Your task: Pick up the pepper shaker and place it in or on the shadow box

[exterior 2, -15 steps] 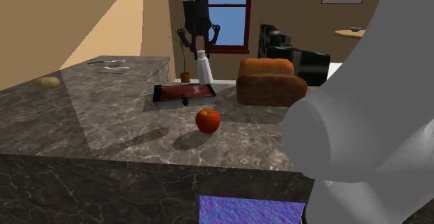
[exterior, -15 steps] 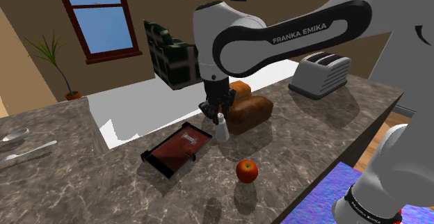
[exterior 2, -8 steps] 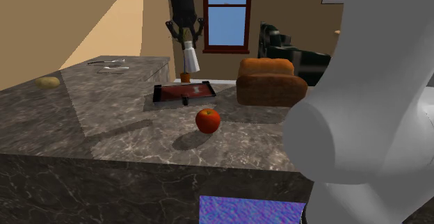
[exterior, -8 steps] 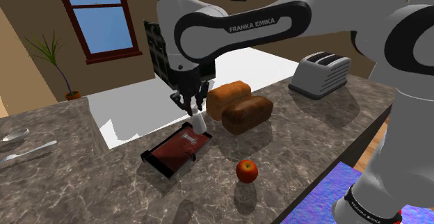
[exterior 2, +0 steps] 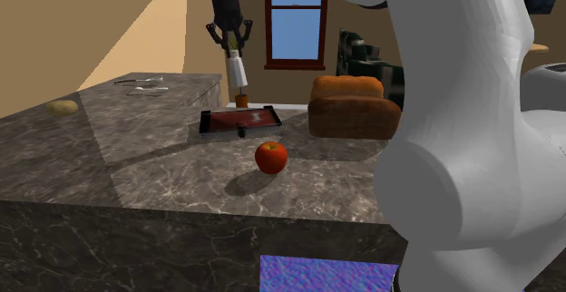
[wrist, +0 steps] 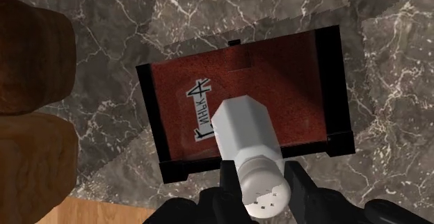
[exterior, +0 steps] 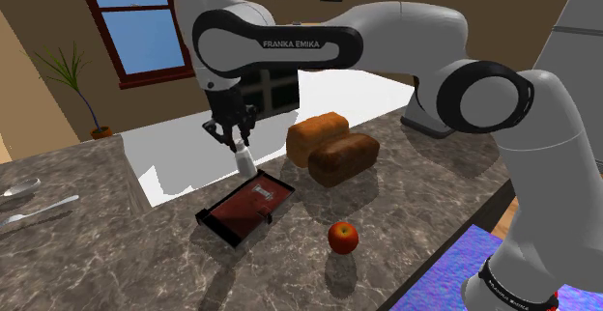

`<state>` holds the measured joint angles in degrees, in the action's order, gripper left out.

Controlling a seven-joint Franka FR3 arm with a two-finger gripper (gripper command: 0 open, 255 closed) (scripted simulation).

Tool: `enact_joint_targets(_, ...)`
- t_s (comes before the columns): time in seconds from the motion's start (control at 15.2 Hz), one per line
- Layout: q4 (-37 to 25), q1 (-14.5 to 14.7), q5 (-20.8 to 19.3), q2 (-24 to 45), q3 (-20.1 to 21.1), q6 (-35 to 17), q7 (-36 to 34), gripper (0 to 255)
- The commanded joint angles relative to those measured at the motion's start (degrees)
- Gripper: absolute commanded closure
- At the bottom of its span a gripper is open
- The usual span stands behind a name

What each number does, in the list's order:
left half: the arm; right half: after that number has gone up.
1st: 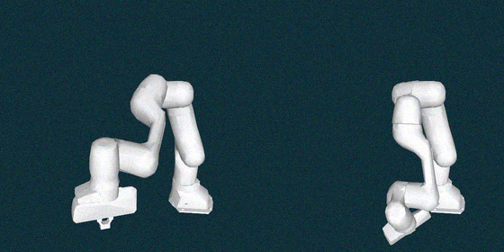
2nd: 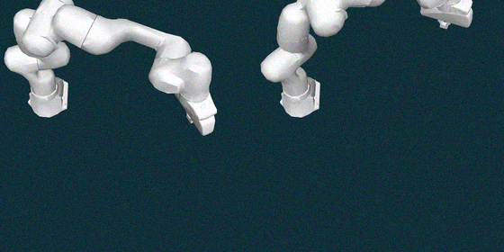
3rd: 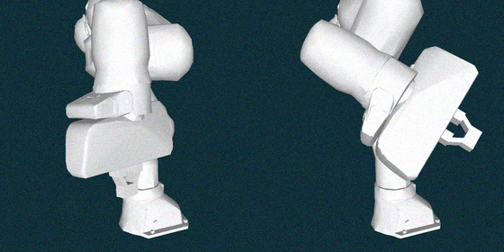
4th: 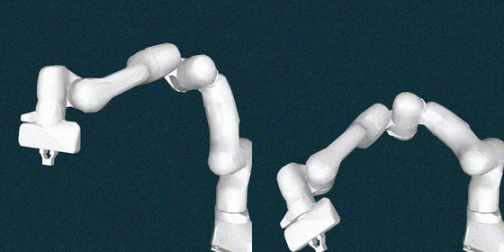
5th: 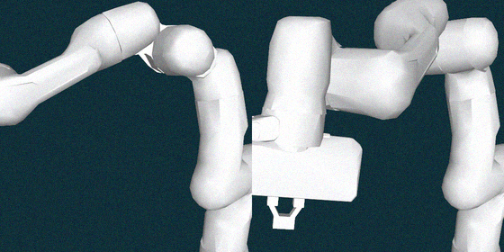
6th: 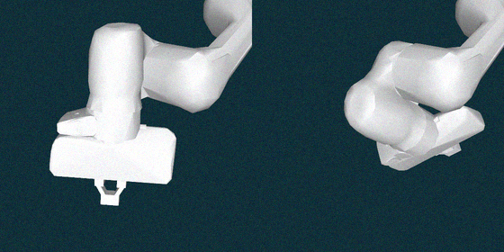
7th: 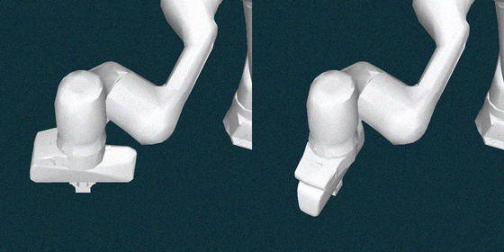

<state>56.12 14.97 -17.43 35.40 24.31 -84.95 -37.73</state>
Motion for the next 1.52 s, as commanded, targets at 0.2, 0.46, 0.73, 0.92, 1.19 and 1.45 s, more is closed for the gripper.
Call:
enact_joint_targets(0.2, 4.44, -0.89, 0.11, -0.39, 0.03, -3.94, -0.51, 255)
enact_joint_targets(0.46, 8.65, -1.69, 0.25, -1.02, 0.08, -7.42, -0.96, 255)
enact_joint_targets(0.73, 12.20, -2.28, 0.23, -1.26, 0.07, -10.63, -1.38, 255)
enact_joint_targets(0.92, 14.52, -2.62, 0.14, -1.24, 0.01, -12.90, -1.69, 255)
enact_joint_targets(1.19, 17.19, -2.96, -0.07, -0.97, -0.10, -15.74, -2.10, 255)
enact_joint_targets(1.45, 17.19, -2.96, -0.07, -0.97, -0.10, -15.74, -2.10, 255)
